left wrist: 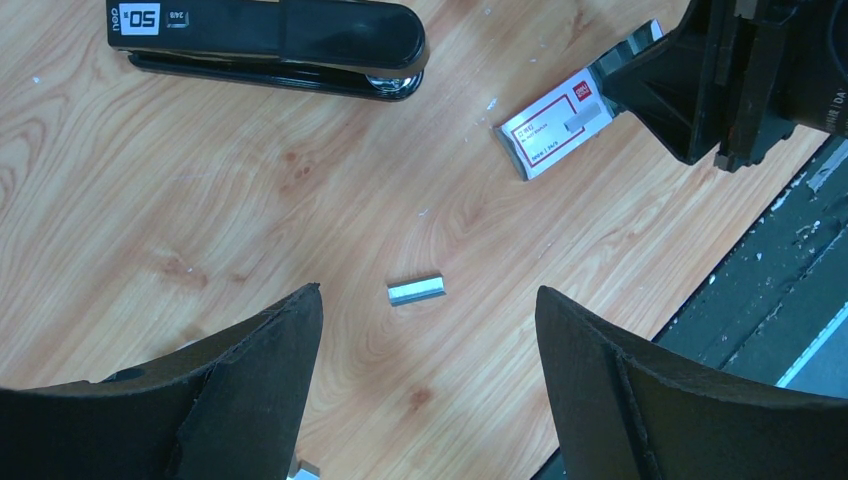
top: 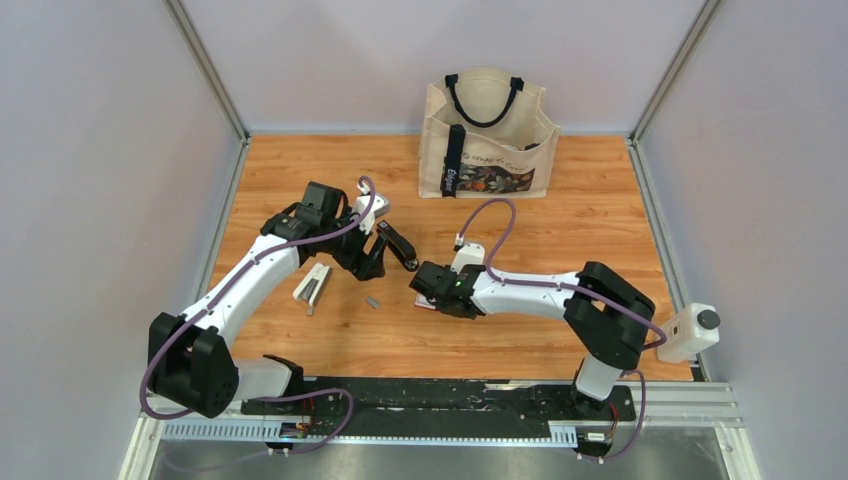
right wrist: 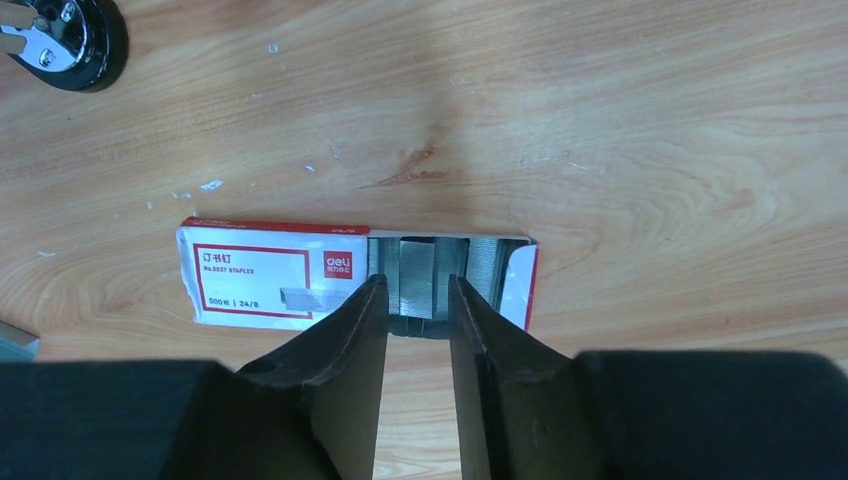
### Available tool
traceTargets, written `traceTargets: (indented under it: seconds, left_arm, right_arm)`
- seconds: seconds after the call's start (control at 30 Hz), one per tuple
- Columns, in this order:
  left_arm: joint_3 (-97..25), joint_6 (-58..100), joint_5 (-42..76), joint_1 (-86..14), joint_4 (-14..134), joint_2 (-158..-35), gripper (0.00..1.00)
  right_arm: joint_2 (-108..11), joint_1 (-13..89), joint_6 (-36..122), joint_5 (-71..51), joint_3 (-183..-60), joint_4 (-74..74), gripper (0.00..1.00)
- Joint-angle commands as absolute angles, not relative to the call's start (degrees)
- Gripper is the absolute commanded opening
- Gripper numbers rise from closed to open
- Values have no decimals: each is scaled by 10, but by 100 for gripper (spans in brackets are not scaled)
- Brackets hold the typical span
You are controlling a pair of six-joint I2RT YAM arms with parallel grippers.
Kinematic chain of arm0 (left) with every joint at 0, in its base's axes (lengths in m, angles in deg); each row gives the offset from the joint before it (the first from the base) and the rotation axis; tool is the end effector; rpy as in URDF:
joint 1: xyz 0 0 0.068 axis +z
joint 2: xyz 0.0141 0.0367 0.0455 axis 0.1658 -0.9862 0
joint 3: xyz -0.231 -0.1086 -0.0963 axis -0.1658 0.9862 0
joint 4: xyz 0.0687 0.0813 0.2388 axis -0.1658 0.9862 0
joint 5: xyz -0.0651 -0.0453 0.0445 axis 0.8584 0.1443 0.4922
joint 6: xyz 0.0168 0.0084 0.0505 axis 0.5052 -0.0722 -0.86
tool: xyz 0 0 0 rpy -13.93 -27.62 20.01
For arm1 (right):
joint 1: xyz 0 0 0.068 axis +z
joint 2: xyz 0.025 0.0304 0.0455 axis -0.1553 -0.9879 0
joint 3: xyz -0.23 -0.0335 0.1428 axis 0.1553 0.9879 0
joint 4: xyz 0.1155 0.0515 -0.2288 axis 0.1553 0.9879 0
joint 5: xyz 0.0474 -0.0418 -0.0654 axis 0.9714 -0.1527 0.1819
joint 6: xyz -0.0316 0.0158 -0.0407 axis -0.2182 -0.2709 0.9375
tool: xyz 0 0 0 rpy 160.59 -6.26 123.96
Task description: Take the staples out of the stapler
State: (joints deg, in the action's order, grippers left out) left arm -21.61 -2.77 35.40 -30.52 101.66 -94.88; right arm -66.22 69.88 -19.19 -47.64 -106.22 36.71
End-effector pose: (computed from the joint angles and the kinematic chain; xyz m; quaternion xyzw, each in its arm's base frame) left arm 0.2344 -0.1069 0.2704 0.3302 0.8715 -0.2403 0.2714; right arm 0.1683 0.2662 0.1654 0.0983 0.9542 -0.0041 0.2825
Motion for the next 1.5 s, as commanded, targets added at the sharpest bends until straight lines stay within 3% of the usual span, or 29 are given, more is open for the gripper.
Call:
traceTargets:
  seconds: [0.0,0.37,0.73,1.03,1.1,1.23,1.47]
  left_arm:
    - [-213,-36,366,-305,1009,-929,86]
    - [-217,-35,371,-305,1010,-932,86]
    - [-213,-66,355,-308,1016,-945,87]
    - [-198,-346,284,-370,1105,-1012,95]
    - [-195,-397,269,-378,1110,-1022,96]
    - [-203,-491,280,-390,1145,-1040,98]
    - [-213,-595,294,-407,1157,-1070,98]
  right_arm:
    - [-624,705,-181,-491,-1046,340,34]
    - [-584,706,-137,-514,-1056,332,42]
    - [-602,674,-76,-502,-1068,304,40]
    - [-546,612,15,-433,-1023,242,41]
    - [-523,597,34,-422,-1013,229,43]
    - [-469,572,64,-406,-983,213,61]
    - [-417,527,84,-371,-934,185,63]
